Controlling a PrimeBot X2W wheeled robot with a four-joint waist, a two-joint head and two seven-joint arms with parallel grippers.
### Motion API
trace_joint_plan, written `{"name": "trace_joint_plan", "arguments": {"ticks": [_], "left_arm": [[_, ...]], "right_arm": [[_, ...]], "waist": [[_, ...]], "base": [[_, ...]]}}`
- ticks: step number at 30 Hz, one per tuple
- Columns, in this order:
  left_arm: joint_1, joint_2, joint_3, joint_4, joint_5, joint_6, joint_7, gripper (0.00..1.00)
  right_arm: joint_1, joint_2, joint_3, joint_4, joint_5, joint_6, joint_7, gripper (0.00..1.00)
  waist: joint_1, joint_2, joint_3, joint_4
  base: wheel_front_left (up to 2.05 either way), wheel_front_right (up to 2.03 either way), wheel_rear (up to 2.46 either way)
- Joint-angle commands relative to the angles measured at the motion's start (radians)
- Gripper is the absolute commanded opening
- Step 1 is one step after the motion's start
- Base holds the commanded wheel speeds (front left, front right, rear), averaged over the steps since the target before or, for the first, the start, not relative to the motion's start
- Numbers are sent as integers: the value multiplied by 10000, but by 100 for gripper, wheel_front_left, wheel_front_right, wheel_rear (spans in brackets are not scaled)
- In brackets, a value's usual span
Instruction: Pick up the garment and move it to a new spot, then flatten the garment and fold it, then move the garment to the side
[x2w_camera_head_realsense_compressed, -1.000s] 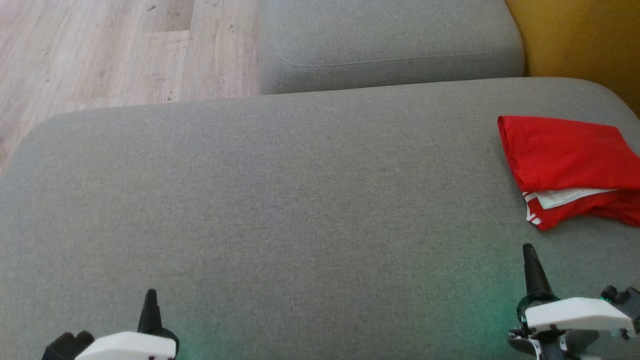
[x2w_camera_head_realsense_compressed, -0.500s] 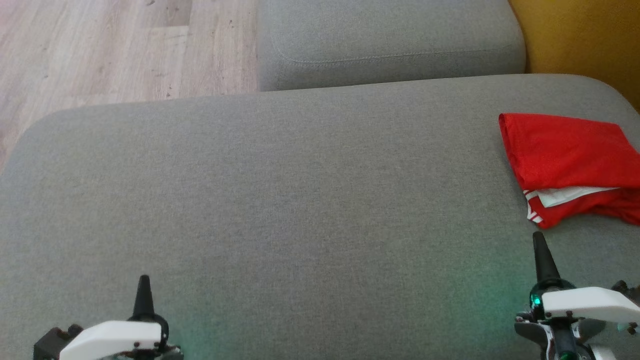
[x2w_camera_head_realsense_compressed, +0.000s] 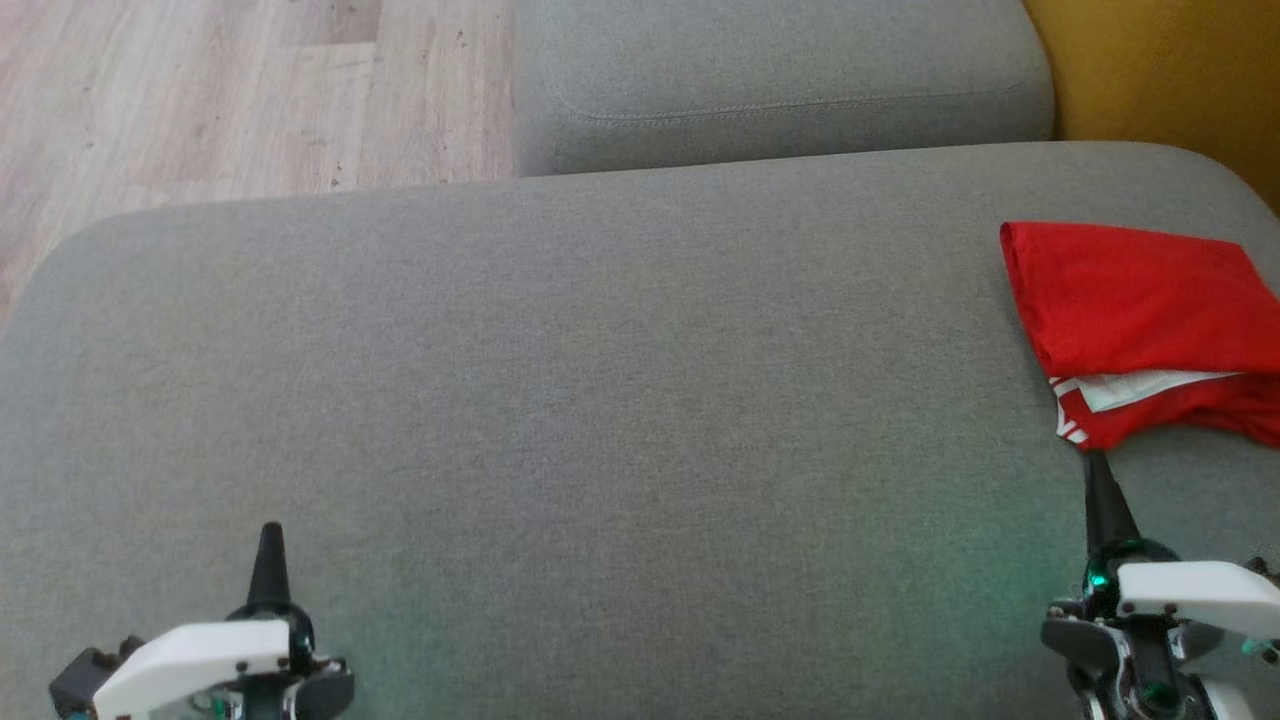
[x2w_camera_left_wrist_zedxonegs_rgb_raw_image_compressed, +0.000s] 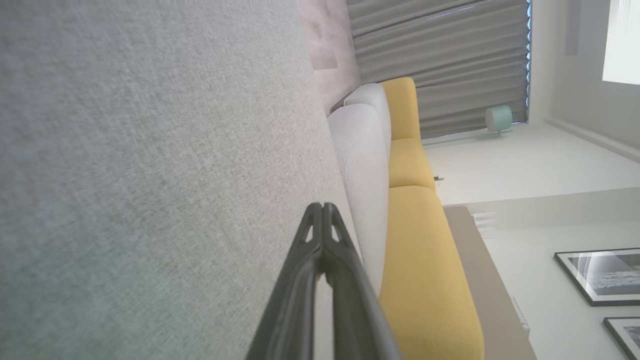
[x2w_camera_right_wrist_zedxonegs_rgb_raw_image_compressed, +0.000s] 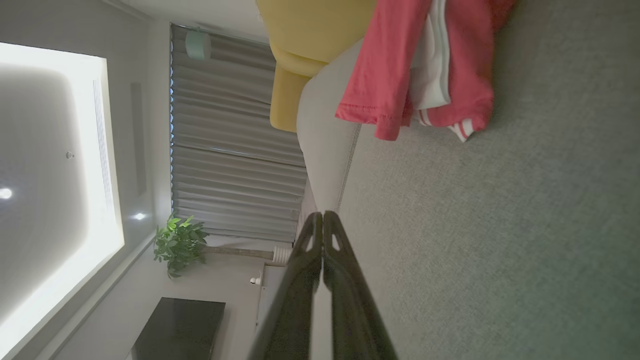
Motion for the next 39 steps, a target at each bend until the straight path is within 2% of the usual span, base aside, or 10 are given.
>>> {"name": "trace_joint_plan", "arguments": {"ticks": [1, 20, 39], "left_arm": [[-587, -2, 460, -295, -227, -136, 98, 0], [-985, -398, 1387, -264, -1524, -766, 624, 0], [-995, -419, 1424, -264, -1532, -778, 650, 0]], "right_arm": [[-570, -208, 104, -370, 359, 59, 69, 0], [-892, -200, -216, -378, 2400, 69, 370, 0], [-904, -153, -289, -374, 2384, 69, 429, 0]], "waist": [[0, -1, 11, 1], [0, -1, 129, -1], [0, -1, 131, -1]], "base": [[0, 0, 0], [0, 0, 0], [0, 0, 0]]}}
